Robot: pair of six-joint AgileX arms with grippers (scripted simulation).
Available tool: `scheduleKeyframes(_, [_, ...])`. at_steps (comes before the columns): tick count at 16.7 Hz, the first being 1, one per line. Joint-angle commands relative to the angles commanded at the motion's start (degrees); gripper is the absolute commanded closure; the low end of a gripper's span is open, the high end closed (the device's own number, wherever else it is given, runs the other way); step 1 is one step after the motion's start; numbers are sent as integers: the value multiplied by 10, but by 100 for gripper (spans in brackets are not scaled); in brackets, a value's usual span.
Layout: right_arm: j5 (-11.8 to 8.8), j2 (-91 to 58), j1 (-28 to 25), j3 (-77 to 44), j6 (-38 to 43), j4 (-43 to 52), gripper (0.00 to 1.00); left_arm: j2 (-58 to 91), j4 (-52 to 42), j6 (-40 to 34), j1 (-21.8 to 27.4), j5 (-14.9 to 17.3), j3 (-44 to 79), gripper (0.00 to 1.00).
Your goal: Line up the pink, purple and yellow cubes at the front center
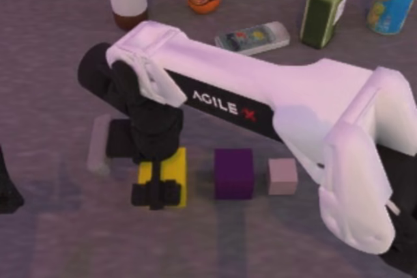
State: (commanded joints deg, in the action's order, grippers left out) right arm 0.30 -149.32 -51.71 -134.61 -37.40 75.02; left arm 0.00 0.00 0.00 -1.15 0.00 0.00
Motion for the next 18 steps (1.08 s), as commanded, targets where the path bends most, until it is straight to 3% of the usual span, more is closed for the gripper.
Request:
scheduleKeyframes(11, [0,-8,0,-23,-1,20,0,0,0,0,0,0,0,0])
scheduleKeyframes(18, [0,-63,-3,-246,-1,175,0,0,0,0,0,0,0,0])
